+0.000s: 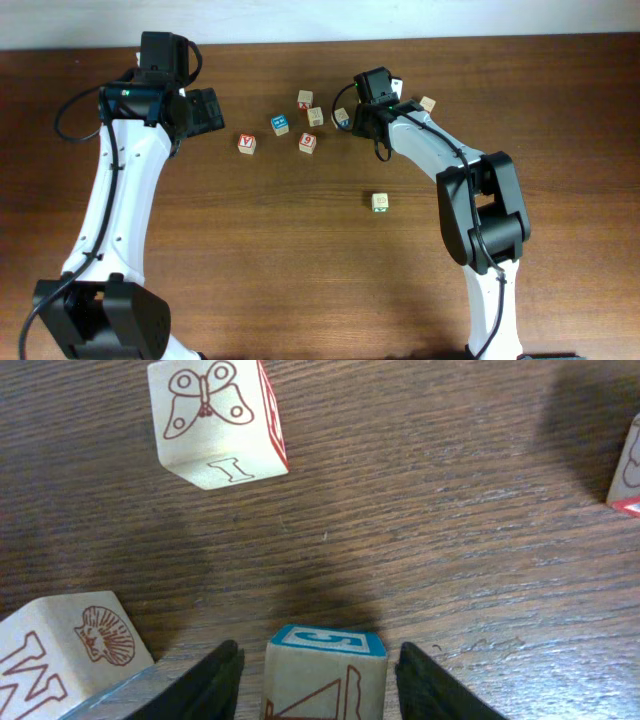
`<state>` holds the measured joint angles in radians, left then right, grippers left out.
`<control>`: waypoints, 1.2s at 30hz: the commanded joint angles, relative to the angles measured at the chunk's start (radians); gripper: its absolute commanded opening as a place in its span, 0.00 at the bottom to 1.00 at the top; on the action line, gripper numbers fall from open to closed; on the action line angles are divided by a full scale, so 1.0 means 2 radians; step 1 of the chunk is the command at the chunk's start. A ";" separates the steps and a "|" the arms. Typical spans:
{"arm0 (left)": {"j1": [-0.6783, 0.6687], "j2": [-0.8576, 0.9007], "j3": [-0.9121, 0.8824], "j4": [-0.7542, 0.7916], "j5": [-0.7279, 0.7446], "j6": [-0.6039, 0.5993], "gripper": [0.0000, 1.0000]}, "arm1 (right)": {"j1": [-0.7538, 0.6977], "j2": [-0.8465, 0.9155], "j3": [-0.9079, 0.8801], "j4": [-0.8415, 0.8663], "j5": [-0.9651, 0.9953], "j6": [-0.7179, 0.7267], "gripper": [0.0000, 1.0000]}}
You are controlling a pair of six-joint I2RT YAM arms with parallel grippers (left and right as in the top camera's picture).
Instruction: Rotate 5 blocks
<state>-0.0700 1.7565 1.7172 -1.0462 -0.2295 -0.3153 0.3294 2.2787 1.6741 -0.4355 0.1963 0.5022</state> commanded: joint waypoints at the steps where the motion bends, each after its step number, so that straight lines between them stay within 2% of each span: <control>1: 0.000 0.005 0.011 0.001 -0.007 -0.007 0.99 | -0.002 0.007 0.011 0.003 0.011 0.006 0.39; 3: 0.000 0.005 0.011 0.001 -0.007 -0.007 0.99 | -0.002 0.007 0.011 0.003 0.011 0.006 0.33; 9: 0.000 0.005 0.011 0.001 -0.007 -0.007 0.99 | -0.001 -0.016 0.011 -0.021 -0.018 0.003 0.31; 13: 0.000 0.005 0.011 0.001 -0.007 -0.007 0.99 | -0.001 -0.069 0.014 -0.041 -0.123 -0.025 0.32; 16: 0.000 0.005 0.011 0.001 -0.007 -0.007 0.99 | 0.006 -0.110 0.014 -0.092 -0.149 -0.025 0.32; 23: 0.000 0.005 0.011 0.001 -0.007 -0.007 0.99 | 0.042 -0.137 0.013 -0.264 -0.145 -0.028 0.32; 26: 0.000 0.005 0.011 0.001 -0.007 -0.007 0.99 | 0.072 -0.137 0.009 -0.297 -0.116 -0.028 0.32; 31: 0.000 0.005 0.011 0.001 -0.007 -0.007 0.99 | 0.091 -0.136 -0.024 -0.302 -0.072 -0.002 0.32; 36: 0.000 0.005 0.011 0.001 -0.007 -0.007 0.99 | 0.090 -0.136 -0.081 -0.263 -0.066 0.005 0.32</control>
<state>-0.0700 1.7569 1.7176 -1.0458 -0.2295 -0.3153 0.5114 2.0079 1.5631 -0.9829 0.0322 0.4938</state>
